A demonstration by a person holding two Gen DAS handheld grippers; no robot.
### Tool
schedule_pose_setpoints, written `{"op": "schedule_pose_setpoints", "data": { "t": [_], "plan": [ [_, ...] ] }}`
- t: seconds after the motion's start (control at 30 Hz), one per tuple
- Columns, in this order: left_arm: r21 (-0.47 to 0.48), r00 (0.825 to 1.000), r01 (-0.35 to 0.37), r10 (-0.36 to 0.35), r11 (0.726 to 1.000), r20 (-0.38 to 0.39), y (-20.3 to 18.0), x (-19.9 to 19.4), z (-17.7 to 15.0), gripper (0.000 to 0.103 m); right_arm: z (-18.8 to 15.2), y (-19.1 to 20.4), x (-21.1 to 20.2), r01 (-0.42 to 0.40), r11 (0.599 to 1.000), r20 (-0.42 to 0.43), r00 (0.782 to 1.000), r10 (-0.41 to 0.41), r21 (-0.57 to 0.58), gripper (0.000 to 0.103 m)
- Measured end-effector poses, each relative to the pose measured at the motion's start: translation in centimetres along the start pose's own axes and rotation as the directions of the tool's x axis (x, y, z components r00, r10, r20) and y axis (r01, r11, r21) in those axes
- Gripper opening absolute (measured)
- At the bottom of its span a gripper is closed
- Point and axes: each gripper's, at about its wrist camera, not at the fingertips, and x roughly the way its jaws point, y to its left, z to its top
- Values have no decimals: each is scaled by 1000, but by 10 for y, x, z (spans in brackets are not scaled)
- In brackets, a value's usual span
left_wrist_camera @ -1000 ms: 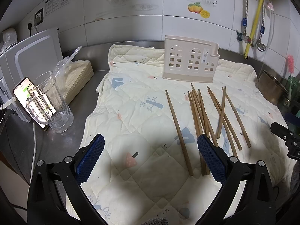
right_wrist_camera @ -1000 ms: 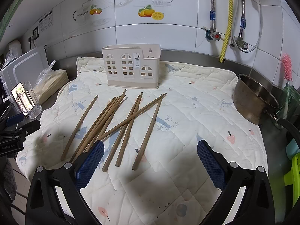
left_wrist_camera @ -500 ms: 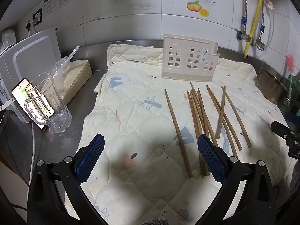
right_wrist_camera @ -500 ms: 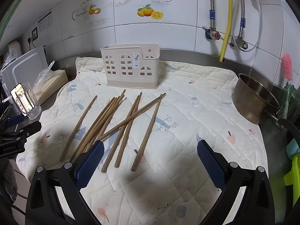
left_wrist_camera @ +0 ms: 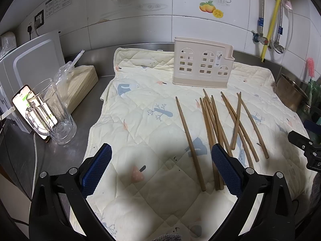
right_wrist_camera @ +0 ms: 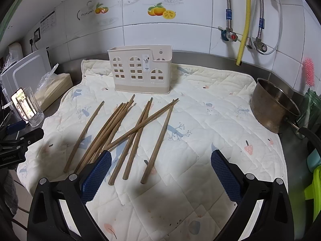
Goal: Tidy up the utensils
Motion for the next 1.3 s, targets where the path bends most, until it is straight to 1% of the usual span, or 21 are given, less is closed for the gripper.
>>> {"op": "schedule_pose_setpoints", "data": {
  "t": [0.3, 0.5, 0.57, 0.63, 0.7, 0.73, 0.77, 0.8, 0.87, 0.9, 0.93, 0.97, 1.03, 1.07, 1.13, 1.2, 1.3],
  "plan": [
    [8, 1000, 3, -3, 1000, -3, -2, 4, 3, 97, 1, 0, 3, 5, 1000, -13, 1000, -5, 3, 96],
    [54, 1000, 9, -9, 999, 1, -8, 10, 8, 97, 2, -2, 9, 6, 1000, -23, 1000, -6, 4, 96],
    [66, 1000, 25, -25, 997, 4, -12, 10, 10, 92, 3, -3, 11, 7, 1000, -27, 1000, -7, 5, 96],
    [85, 998, 59, -59, 995, 5, -18, 12, 12, 85, 2, -4, 13, 6, 1000, -31, 1000, -6, 6, 95],
    [105, 996, 93, -94, 990, 6, -26, 15, 13, 79, 2, -6, 16, 5, 1000, -38, 999, -4, 11, 92],
    [117, 993, 118, -119, 986, 2, -31, 17, 14, 74, 2, -7, 18, 3, 1000, -43, 999, -2, 13, 90],
    [131, 990, 142, -142, 981, -8, -37, 20, 13, 72, 2, -8, 20, -1, 1000, -50, 999, 2, 16, 86],
    [141, 987, 160, -160, 977, -16, -42, 23, 13, 68, 1, -9, 22, -5, 1000, -56, 998, 6, 23, 84],
    [163, 977, 212, -208, 964, -38, -56, 30, 13, 62, 0, -12, 26, -10, 999, -68, 998, 12, 34, 82],
    [171, 970, 243, -237, 955, -55, -63, 35, 12, 56, 0, -13, 27, -10, 999, -73, 997, 12, 35, 80],
    [176, 966, 258, -250, 950, -67, -69, 39, 11, 51, -1, -14, 29, -10, 999, -77, 997, 13, 38, 79],
    [182, 962, 273, -263, 945, -78, -74, 43, 11, 49, -1, -15, 30, -12, 999, -81, 997, 15, 41, 77],
    [199, 953, 300, -286, 933, -99, -84, 52, 10, 43, -1, -18, 33, -14, 999, -86, 996, 18, 50, 76],
    [203, 950, 308, -291, 929, -111, -88, 56, 10, 41, -2, -19, 33, -14, 999, -87, 996, 18, 53, 75],
    [206, 939, 339, -316, 918, -137, -95, 65, 9, 38, -2, -21, 35, -17, 998, -89, 996, 23, 58, 74],
    [211, 932, 356, -329, 910, -153, -99, 72, 10, 37, -3, -23, 37, -18, 998, -94, 995, 24, 61, 73],
    [224, 926, 368, -334, 903, -174, -104, 83, 11, 37, -3, -24, 42, -22, 998, -103, 994, 29, 66, 72]
  ]
}}
